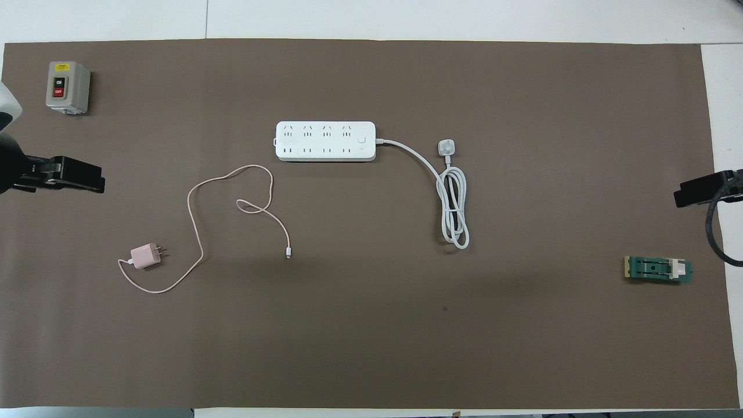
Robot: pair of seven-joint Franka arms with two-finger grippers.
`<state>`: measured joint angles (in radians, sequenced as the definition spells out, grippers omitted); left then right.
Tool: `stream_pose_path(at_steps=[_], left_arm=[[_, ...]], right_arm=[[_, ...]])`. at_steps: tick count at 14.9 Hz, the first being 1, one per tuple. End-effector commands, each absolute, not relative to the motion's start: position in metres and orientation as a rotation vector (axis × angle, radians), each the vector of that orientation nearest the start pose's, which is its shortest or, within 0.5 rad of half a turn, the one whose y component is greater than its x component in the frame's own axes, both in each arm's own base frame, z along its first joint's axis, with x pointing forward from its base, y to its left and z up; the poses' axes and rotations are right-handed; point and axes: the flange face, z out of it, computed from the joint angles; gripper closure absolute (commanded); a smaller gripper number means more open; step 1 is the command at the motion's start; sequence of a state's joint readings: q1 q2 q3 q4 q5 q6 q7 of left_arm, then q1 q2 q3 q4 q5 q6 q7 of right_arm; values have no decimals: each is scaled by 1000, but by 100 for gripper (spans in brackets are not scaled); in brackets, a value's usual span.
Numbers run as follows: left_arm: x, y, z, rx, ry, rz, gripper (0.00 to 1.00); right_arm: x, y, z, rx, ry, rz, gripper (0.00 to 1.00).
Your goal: Unplug charger and place it aside
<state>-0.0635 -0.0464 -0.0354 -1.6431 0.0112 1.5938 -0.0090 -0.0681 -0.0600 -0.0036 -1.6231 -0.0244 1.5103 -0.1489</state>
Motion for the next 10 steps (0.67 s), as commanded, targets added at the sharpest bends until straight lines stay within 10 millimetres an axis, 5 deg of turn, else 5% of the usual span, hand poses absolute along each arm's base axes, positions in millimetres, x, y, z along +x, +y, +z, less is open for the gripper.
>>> stream_pose_path(at_steps=[1, 10], left_arm=[[531, -54, 617, -3113, 134, 24, 0], [522, -57, 614, -3119, 141, 133, 0]], right_arm=[[522, -39, 630, -3143, -108, 83, 0], [521, -38, 628, -3141, -117, 95, 0]])
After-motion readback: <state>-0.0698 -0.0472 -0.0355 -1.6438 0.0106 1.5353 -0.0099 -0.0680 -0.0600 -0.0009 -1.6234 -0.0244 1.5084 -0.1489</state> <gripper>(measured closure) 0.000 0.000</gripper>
